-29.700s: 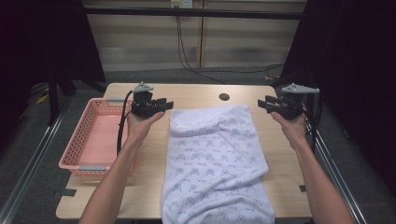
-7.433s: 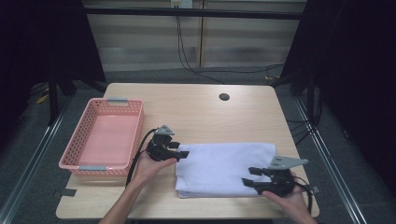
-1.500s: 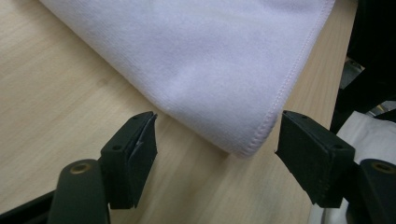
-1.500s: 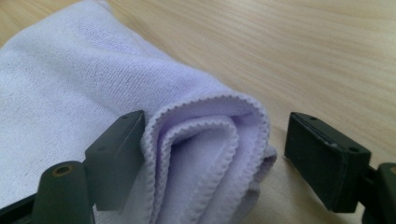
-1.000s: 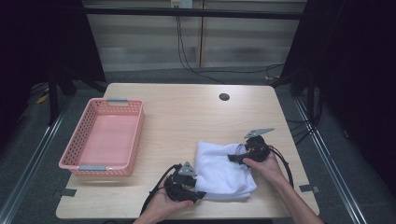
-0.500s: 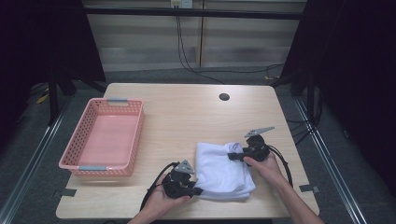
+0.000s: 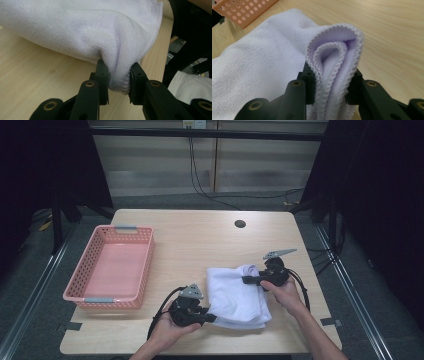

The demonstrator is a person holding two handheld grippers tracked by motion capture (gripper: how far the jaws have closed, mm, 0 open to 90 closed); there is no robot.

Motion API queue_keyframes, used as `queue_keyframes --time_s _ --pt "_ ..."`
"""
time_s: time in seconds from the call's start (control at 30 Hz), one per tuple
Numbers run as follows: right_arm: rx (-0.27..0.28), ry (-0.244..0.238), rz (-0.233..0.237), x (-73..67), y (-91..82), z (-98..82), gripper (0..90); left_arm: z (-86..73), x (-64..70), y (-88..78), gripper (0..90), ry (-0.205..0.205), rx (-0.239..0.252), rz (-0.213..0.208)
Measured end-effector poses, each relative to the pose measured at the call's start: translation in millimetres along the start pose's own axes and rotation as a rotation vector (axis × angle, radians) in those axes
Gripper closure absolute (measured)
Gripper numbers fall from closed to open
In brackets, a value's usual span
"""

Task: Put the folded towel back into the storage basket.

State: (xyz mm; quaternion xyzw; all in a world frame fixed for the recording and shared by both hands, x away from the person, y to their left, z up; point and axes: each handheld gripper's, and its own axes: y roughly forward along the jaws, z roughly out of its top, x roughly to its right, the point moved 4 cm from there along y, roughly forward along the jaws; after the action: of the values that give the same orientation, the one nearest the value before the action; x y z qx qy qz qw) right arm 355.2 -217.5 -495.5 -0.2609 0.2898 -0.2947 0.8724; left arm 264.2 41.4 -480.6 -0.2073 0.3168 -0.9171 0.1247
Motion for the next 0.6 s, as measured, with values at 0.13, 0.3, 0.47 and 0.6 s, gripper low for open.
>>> queue_keyframes --time_s 0.13,0.3,0.47,0.6 --pt "0.020 0.003 0.007 3.1 -8.1 7.8 68.6 12.8 0.0 -8.7 73.8 0.010 0.027 -0.003" --pt "0.027 -0.018 0.007 0.9 -15.5 26.7 68.8 24.7 -6.1 -20.8 73.8 0.004 0.064 -0.010" --pt "0.046 -0.034 0.009 -0.9 -20.2 44.7 68.9 29.8 -9.7 -27.6 73.8 -0.007 0.083 0.003" --pt "0.070 -0.050 0.021 -4.7 -17.5 62.1 69.0 38.1 -17.2 -44.6 73.8 -0.005 0.111 0.008"
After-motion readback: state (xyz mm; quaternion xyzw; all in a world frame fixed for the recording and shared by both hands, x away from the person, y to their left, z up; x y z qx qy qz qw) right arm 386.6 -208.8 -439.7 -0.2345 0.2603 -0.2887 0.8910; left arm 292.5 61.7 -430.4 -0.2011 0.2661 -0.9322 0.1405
